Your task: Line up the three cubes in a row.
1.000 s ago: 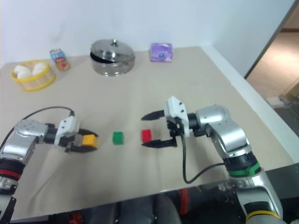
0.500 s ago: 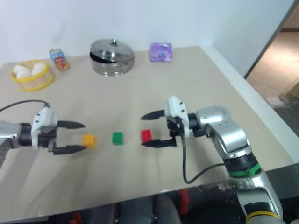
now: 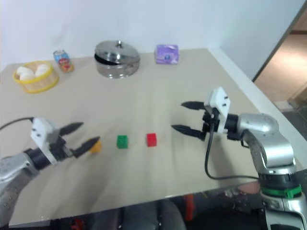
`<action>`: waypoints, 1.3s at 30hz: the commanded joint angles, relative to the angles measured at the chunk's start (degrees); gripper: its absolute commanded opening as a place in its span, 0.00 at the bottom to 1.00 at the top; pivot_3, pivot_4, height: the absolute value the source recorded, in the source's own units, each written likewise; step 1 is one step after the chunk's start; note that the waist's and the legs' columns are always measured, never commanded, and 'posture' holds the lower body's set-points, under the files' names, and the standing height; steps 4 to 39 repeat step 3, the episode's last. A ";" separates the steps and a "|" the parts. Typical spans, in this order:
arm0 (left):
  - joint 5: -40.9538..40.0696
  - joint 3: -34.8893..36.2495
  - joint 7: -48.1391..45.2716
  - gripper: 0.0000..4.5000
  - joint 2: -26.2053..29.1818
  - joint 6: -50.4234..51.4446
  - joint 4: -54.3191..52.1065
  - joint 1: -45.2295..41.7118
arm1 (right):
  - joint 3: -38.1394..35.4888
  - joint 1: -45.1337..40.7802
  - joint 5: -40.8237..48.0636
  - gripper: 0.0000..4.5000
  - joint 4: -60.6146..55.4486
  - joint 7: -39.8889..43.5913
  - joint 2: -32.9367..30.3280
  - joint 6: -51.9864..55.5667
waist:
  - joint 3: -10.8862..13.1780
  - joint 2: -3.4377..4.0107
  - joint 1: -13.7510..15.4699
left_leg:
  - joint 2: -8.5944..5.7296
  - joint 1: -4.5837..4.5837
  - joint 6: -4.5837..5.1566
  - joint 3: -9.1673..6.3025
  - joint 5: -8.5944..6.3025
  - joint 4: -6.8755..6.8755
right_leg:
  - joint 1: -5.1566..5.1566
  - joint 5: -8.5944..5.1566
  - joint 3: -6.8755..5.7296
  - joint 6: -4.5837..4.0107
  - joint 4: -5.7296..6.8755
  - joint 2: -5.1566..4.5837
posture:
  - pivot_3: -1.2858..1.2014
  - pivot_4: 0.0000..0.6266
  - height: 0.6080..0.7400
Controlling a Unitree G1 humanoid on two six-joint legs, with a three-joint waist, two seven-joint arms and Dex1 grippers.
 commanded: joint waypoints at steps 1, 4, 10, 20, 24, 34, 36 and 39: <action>3.20 -3.29 2.12 0.99 -0.64 -2.67 -4.56 2.15 | -3.49 4.18 1.77 1.00 -5.37 -1.93 -0.57 0.39 | 0.01 0.01 -0.01 | 0.00 0.02 0.00 0.01 0.00 0.01 | 0.00 0.00 0.03 0.00 0.00 0.00 | 0.52 0.24 1.00; 4.21 -4.42 2.89 0.99 -0.88 -3.46 -5.49 3.12 | -4.16 6.04 1.70 1.00 -6.14 -2.99 -0.56 0.31 | 0.01 0.01 -0.03 | 0.00 0.03 -0.01 0.02 0.00 0.06 | -0.01 0.01 0.04 0.01 0.00 0.00 | 0.52 0.24 1.00; 4.21 -4.42 2.89 0.99 -0.88 -3.46 -5.49 3.12 | -4.16 6.04 1.70 1.00 -6.14 -2.99 -0.56 0.31 | 0.01 0.01 -0.03 | 0.00 0.03 -0.01 0.02 0.00 0.06 | -0.01 0.01 0.04 0.01 0.00 0.00 | 0.52 0.24 1.00; 4.21 -4.42 2.89 0.99 -0.88 -3.46 -5.49 3.12 | -4.16 6.04 1.70 1.00 -6.14 -2.99 -0.56 0.31 | 0.01 0.01 -0.03 | 0.00 0.03 -0.01 0.02 0.00 0.06 | -0.01 0.01 0.04 0.01 0.00 0.00 | 0.52 0.24 1.00; 4.21 -4.42 2.89 0.99 -0.88 -3.46 -5.49 3.12 | -4.16 6.04 1.70 1.00 -6.14 -2.99 -0.56 0.31 | 0.01 0.01 -0.03 | 0.00 0.03 -0.01 0.02 0.00 0.06 | -0.01 0.01 0.04 0.01 0.00 0.00 | 0.52 0.24 1.00; 4.21 -4.42 2.89 0.99 -0.88 -3.46 -5.49 3.12 | -4.16 6.04 1.70 1.00 -6.14 -2.99 -0.56 0.31 | 0.01 0.01 -0.03 | 0.00 0.03 -0.01 0.02 0.00 0.06 | -0.01 0.01 0.04 0.01 0.00 0.00 | 0.52 0.24 1.00; 4.21 -4.42 2.89 0.99 -0.88 -3.46 -5.49 3.12 | -4.16 6.04 1.70 1.00 -6.14 -2.99 -0.56 0.31 | 0.01 0.01 -0.03 | 0.00 0.03 -0.01 0.02 0.00 0.06 | -0.01 0.01 0.04 0.01 0.00 0.00 | 0.52 0.24 1.00; 4.21 -4.42 2.89 0.99 -0.88 -3.46 -5.49 3.12 | -4.16 6.04 1.70 1.00 -6.14 -2.99 -0.56 0.31 | 0.01 0.01 -0.03 | 0.00 0.03 -0.01 0.02 0.00 0.06 | -0.01 0.01 0.04 0.01 0.00 0.00 | 0.52 0.24 1.00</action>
